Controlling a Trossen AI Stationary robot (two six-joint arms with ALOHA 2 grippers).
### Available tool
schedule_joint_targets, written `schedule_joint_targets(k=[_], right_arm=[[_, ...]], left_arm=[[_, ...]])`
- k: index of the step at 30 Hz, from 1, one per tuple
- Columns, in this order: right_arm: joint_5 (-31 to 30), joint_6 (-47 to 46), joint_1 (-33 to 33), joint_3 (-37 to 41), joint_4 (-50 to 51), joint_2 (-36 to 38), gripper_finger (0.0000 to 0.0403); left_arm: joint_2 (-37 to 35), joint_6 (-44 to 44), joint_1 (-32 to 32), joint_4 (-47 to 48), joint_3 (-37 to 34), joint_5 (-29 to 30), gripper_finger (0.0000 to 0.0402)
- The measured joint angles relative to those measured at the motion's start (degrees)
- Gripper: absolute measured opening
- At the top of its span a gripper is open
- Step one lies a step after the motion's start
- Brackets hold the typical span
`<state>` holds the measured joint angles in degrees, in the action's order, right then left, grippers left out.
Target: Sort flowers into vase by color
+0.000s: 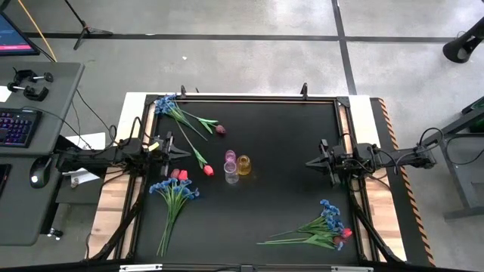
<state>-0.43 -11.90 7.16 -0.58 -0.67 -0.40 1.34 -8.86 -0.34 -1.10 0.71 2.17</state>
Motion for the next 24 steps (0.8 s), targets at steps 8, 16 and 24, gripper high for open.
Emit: schedule_joint_targets(k=[8,16,24], right_arm=[[-0.02,-0.02,-0.02,0.00,-0.02,0.02,0.0000],[0.00,-0.02,-0.02,0.00,-0.02,0.00,0.0000],[-0.02,-0.02,0.00,0.00,-0.01,0.00,0.0000]], left_arm=[[-0.01,0.00,0.00,0.01,0.00,0.00,0.0001],[-0.02,0.00,0.00,0.00,0.00,0.00,0.0001],[0.00,0.00,0.00,-1.07,0.00,0.02,0.0001]])
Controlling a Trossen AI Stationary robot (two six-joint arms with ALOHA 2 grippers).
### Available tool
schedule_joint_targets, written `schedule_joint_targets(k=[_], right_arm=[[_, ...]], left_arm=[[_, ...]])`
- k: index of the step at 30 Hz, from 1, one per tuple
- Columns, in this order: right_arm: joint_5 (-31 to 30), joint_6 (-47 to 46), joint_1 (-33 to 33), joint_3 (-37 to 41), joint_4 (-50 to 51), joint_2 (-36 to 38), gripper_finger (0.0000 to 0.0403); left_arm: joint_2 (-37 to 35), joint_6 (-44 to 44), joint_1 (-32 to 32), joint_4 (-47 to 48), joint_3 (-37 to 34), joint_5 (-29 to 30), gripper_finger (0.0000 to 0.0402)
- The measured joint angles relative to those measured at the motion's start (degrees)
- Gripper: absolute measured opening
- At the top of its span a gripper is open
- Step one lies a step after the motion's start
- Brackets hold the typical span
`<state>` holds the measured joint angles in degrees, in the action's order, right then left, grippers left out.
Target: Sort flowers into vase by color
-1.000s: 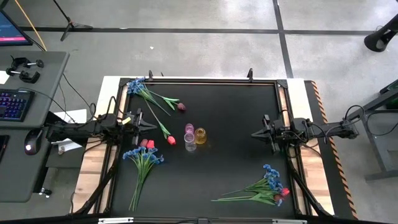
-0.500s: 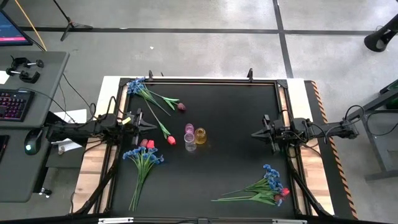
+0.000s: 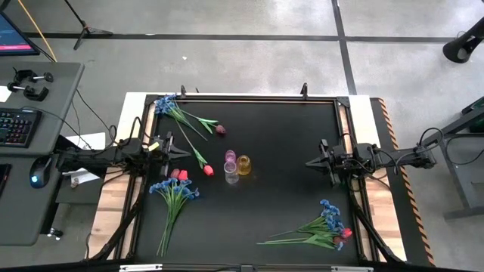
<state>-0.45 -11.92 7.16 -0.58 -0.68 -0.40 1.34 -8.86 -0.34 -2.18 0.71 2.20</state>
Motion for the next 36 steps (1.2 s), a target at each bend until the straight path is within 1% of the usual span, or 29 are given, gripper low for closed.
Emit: schedule_joint_targets(k=[2,3,5,6,8,9,10,11,13,14,16,20,22,24,25,27,28,30,33,35,36], right_arm=[[0.02,0.00,0.00,0.00,0.00,0.02,0.0000],[0.02,0.00,0.00,0.00,-0.01,0.00,0.0000],[0.00,0.00,0.00,0.00,-0.01,0.02,0.0000],[0.00,0.00,0.00,0.00,0.00,0.01,0.0000],[0.00,0.02,-0.01,0.00,0.01,0.01,0.0000],[0.02,0.01,0.00,0.00,0.00,0.02,0.0000],[0.00,0.02,-0.01,0.00,-0.01,0.01,0.0000],[0.00,0.02,-0.02,0.00,-0.01,0.00,0.0000],[0.01,0.01,-0.01,0.00,-0.01,0.00,0.0000],[0.01,0.02,-0.01,0.00,0.00,0.00,0.0000],[0.02,0.02,-0.02,0.00,0.01,0.00,0.0000],[0.02,0.00,0.00,0.00,-0.01,0.00,0.0000],[0.00,0.01,0.00,0.00,0.00,0.00,0.0000],[0.00,0.02,-0.01,0.00,0.00,0.00,0.0000],[0.02,0.01,-0.01,0.00,-0.01,0.00,0.0000],[0.00,0.00,0.00,0.00,-0.01,0.00,0.0000],[0.02,0.02,0.00,0.00,0.01,0.00,0.0000],[0.02,0.00,0.00,0.00,-0.01,0.00,0.0000],[0.01,0.00,-0.01,0.00,0.00,0.00,0.0000],[0.00,0.01,-0.01,0.00,0.00,0.00,0.0000],[0.02,0.02,-0.02,0.00,-0.01,0.00,0.0000]], left_arm=[[0.01,-2.94,0.00,-4.54,0.00,0.01,0.0001],[-0.01,-6.50,0.00,-8.15,0.00,-0.02,0.0001],[0.00,-17.45,0.00,-17.83,0.00,0.58,0.0001],[-0.02,-23.41,0.00,-22.61,0.04,2.32,0.0001],[-0.06,-33.05,0.00,-28.72,0.11,9.00,0.0001],[-0.05,-36.68,0.00,-29.68,0.11,11.60,0.0001],[0.18,-39.17,-0.01,-29.81,0.09,12.62,0.0001],[0.86,-41.59,0.09,-29.62,0.10,12.17,0.0001],[3.31,-47.21,0.98,-27.11,0.73,8.67,0.0001],[5.33,-49.89,1.85,-25.59,1.49,7.28,0.0001],[10.68,-52.73,4.45,-23.51,3.87,6.32,0.0001],[24.79,-53.06,10.57,-23.36,12.14,5.37,0.0001],[32.43,-52.44,13.87,-23.40,17.78,1.26,0.0001],[39.81,-53.69,17.46,-23.04,23.56,-5.81,0.0001],[43.20,-55.33,19.52,-22.11,26.47,-9.76,0.0001],[49.47,-59.37,24.24,-17.87,32.25,-15.49,0.0000],[52.18,-61.46,26.71,-14.45,34.86,-17.33,0.0000],[56.85,-65.07,31.37,-5.55,39.16,-19.14,0.0000],[62.32,-71.53,37.51,8.57,43.48,-19.24,0.0000],[65.17,-77.60,41.44,16.35,44.51,-15.63,0.0000],[66.44,-81.06,43.20,19.36,44.54,-12.92,0.0000]])
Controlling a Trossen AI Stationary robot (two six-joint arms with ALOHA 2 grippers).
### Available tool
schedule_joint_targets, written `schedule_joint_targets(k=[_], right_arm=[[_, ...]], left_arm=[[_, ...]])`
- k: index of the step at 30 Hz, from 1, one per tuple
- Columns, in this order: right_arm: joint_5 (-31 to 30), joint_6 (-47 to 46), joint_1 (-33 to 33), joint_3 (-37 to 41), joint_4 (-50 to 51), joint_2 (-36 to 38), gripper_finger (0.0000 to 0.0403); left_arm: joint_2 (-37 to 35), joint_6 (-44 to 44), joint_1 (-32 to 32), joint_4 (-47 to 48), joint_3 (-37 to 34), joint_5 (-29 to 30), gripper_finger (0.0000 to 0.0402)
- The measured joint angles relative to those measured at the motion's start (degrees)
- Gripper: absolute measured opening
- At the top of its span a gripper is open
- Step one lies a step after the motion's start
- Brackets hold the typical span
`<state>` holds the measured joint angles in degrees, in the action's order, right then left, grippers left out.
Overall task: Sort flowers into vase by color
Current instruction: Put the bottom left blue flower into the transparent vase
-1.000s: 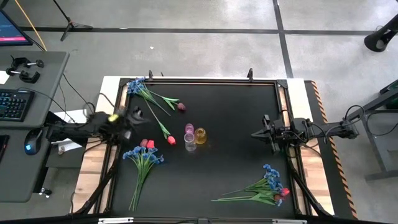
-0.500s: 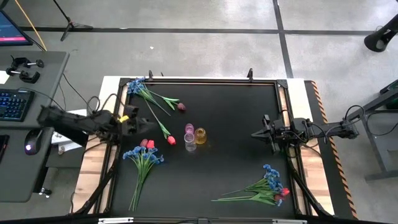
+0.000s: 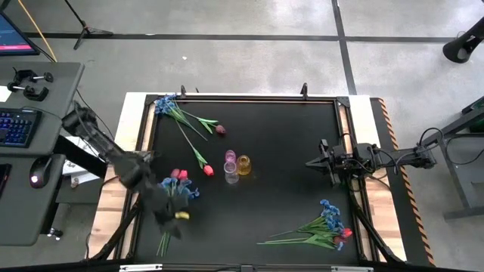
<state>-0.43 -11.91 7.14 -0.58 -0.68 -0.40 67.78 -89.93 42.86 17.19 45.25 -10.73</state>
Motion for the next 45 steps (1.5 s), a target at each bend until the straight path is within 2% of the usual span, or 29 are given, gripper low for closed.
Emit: schedule_joint_targets(k=[4,7,12,23,30,34,41,45], right_arm=[[-0.01,-0.01,-0.01,0.00,-0.01,0.00,0.0000],[-0.02,-0.02,0.01,0.00,0.01,0.00,0.0000],[-0.01,-0.02,0.00,0.00,0.02,0.00,0.0000],[-0.01,-0.01,0.02,0.00,0.01,0.00,0.0000],[0.01,-0.02,-0.01,0.00,0.00,0.00,0.0000],[-0.02,-0.02,-0.01,0.00,0.00,0.00,0.0000],[-0.02,0.00,0.00,0.00,0.02,0.00,0.0000],[0.01,-0.02,-0.01,0.00,0.02,0.00,0.0000]], left_arm=[[4.61,-12.96,5.18,6.02,-0.53,8.06,0.0000],[7.56,-16.43,6.37,9.95,-0.63,6.96,0.0000],[9.87,-17.60,6.58,11.51,-0.63,4.14,0.0000],[15.23,-22.35,9.87,13.13,-0.63,6.91,0.0001],[15.63,-16.67,6.85,15.02,-0.63,2.05,0.0006],[14.67,-17.44,7.18,15.50,-0.61,3.20,0.0035],[14.76,-20.54,8.25,18.40,-0.61,5.32,0.0120],[14.83,-22.40,7.95,19.13,-0.61,7.23,0.0153]])
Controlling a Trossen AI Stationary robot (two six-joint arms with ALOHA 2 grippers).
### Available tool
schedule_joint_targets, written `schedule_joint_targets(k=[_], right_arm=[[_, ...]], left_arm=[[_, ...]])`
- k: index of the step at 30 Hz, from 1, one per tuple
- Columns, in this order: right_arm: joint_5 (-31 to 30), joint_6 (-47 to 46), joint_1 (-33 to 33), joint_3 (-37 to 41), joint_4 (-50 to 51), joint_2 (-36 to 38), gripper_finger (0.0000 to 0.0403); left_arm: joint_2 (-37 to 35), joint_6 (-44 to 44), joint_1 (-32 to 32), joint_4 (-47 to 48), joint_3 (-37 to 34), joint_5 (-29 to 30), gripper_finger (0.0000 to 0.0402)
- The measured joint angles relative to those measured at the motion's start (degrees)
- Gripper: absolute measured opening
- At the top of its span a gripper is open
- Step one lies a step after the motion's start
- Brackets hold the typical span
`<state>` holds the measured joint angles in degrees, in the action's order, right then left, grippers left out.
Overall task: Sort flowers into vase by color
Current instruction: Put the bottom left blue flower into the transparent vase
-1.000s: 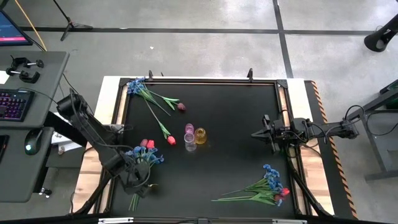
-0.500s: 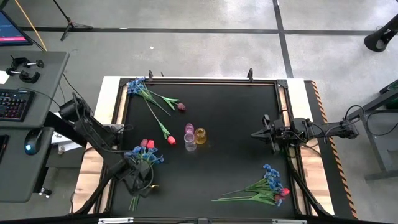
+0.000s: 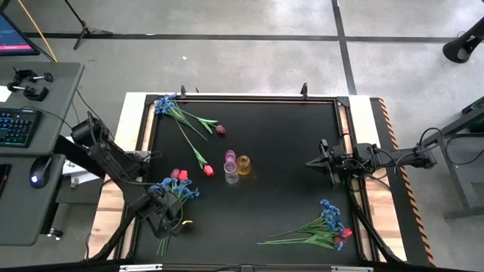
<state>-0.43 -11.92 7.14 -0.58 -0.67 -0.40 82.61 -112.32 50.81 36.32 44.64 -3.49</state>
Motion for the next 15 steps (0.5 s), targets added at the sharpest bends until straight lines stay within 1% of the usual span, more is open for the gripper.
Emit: schedule_joint_targets(k=[5,11,15], right_arm=[[0.00,0.01,0.01,0.00,-0.01,0.00,0.0000],[-0.02,0.01,0.00,0.00,-0.01,0.00,0.0000],[-0.01,0.02,0.02,0.00,0.00,0.00,0.0000]], left_arm=[[0.84,-1.43,-0.99,-0.90,0.00,0.17,0.0163],[4.35,-3.58,-1.03,-1.92,0.02,-1.63,0.0163],[6.31,-5.26,-1.04,-2.59,0.11,-1.72,0.0162]])
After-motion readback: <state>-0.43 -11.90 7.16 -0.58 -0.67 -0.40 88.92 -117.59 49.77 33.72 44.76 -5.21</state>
